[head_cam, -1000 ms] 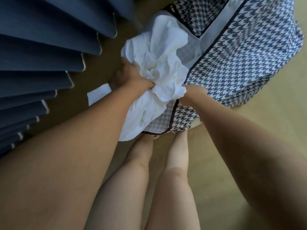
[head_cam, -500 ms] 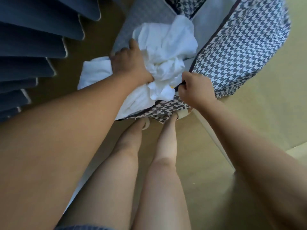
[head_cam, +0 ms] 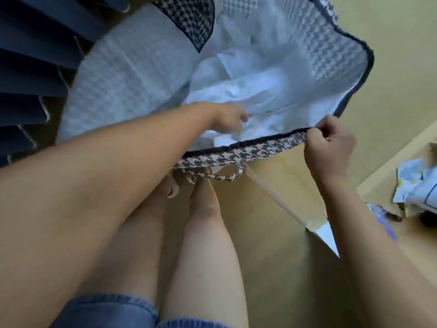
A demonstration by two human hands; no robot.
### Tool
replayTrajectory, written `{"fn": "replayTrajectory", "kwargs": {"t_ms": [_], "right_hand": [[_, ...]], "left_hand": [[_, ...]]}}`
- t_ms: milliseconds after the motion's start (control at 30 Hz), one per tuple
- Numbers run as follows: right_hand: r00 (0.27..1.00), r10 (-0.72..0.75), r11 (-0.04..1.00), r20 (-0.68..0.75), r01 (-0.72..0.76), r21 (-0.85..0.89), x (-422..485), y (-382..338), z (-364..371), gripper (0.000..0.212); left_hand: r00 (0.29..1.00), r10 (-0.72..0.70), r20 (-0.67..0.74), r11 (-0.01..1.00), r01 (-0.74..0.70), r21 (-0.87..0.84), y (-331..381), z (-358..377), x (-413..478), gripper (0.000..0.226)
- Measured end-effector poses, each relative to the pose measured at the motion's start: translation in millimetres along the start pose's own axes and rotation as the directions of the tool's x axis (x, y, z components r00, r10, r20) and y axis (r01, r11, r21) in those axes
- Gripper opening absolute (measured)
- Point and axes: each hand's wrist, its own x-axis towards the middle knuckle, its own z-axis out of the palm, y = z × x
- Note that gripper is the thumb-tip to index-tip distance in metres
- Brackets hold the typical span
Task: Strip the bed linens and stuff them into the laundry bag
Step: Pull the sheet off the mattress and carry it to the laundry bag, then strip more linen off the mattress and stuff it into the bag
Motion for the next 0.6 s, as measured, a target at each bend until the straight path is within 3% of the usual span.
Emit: {"fn": "replayTrajectory", "kwargs": {"t_ms": [33,100,167,233,300,367,467,600], "right_hand": [[0.999,0.031,1.000,-0.029,-0.031,0.005,3,8,-9,0.006],[0.995,0.075,0.997,-0.061,-0.075,0.008,8,20,-17,0.007],[0.987,0.139,0.990,-0.085,-0.139,0.003,13,30,-18,0.011],[0.973,0.218,0.976,-0.079,-0.216,0.033,16,37,-16,0.014],[0.964,0.263,0.965,-0.049,-0.262,0.032,12,40,-13,0.007],[0.966,0.260,0.966,-0.007,-0.260,-0.010,-2,36,-12,0.004],[0.975,0.222,0.974,-0.014,-0.222,-0.047,-23,23,-16,0.024],[0.993,0.115,0.990,-0.023,-0.116,-0.082,-50,-8,-32,0.026]], "left_hand": [[0.995,-0.022,0.097,0.998,0.027,-0.052,0,8,-6,0.042],[0.977,-0.042,0.207,0.980,0.080,-0.181,1,24,-24,0.058],[0.965,-0.015,0.262,0.955,0.091,-0.283,4,36,-45,0.071],[0.962,0.048,0.270,0.947,0.043,-0.319,4,44,-64,0.066],[0.964,0.045,0.262,0.987,-0.002,-0.162,0,51,-77,0.058],[0.988,0.013,0.151,0.989,-0.036,0.146,-8,61,-79,0.036],[0.990,0.093,-0.109,0.907,-0.039,0.420,-8,74,-87,0.017],[0.961,0.269,-0.061,0.717,-0.158,0.679,7,95,-130,0.008]]}}
